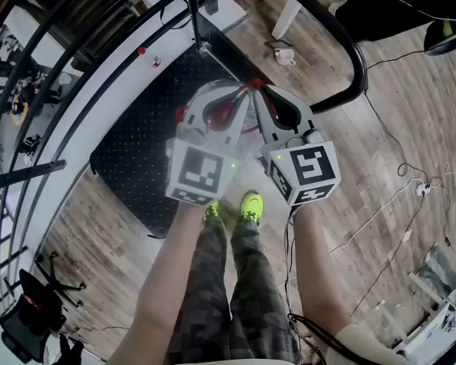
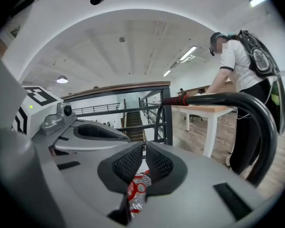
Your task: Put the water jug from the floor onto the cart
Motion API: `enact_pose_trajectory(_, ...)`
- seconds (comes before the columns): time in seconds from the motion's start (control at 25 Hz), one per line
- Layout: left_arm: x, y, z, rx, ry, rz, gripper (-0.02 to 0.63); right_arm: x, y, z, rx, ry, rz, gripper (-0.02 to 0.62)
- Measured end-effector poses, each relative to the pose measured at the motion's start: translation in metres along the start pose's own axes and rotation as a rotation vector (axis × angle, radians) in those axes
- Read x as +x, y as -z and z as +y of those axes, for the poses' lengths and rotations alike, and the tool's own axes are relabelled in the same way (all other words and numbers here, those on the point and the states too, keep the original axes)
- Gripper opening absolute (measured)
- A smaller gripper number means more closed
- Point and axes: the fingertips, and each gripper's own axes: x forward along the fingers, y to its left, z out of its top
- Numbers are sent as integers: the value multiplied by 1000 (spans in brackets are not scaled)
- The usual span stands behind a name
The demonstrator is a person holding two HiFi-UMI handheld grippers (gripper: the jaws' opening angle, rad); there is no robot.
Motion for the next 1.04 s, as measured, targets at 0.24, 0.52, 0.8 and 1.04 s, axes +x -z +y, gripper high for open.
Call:
enact_pose_trajectory(0.24,-10,-6,-13,7,-3,-12,25,-14,-2,12,-3,-7,-11,26)
enact_pose_trajectory(0.52,-27,-9,-26,-12,-9,-20,23,-30,-5,23,4,-2,-26,26)
enact_pose_trajectory(0.8,-36,-16,-29,-10,-17,-34,20,-39,-16,29,17,10,-53,26)
enact_pose_trajectory(1.04,-34,-15,-34,-5,-17,-25,18,-44,-12,28,28,8,-55,26)
